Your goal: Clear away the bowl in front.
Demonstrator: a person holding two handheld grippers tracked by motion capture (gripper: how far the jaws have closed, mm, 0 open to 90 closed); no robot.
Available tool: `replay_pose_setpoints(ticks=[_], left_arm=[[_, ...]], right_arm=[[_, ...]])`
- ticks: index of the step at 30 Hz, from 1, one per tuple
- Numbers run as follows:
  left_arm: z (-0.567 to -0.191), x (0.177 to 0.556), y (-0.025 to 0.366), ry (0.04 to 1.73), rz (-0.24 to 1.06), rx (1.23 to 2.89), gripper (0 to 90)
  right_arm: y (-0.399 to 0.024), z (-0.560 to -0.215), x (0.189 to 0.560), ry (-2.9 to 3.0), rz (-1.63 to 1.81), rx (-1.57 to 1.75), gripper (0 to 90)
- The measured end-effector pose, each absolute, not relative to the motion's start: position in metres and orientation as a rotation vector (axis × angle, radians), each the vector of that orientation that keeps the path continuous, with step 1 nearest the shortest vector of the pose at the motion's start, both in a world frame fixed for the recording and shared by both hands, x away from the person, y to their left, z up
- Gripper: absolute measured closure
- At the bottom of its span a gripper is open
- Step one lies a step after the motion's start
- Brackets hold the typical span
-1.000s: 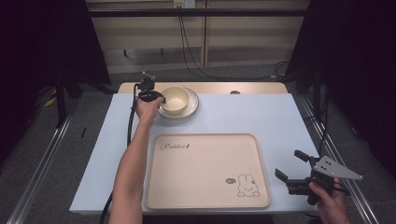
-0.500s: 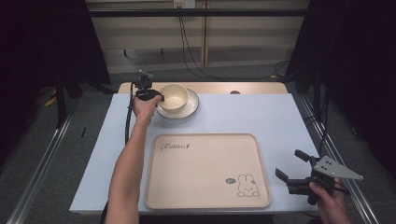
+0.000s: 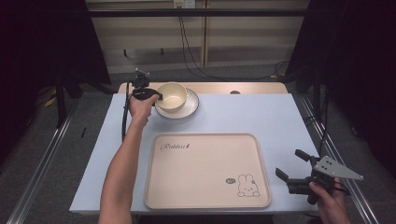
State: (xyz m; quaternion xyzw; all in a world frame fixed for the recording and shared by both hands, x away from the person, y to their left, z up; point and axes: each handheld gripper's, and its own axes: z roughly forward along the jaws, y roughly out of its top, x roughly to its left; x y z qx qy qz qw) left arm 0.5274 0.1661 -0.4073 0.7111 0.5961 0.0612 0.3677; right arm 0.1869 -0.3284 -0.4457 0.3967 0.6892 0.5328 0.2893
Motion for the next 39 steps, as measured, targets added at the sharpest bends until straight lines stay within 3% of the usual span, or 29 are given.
replay_pose_setpoints(ticks=[18,39], left_arm=[[-0.392,0.504,0.165,1.438,0.133,1.866,83.7],[-0.385,0.483,0.133,1.306,0.073,1.943,83.7]], right_arm=[[-0.329,-0.445,0.187,1.831,1.422,1.054,0.0],[-0.328,-0.446,0.188,1.840,1.417,1.047,0.0]])
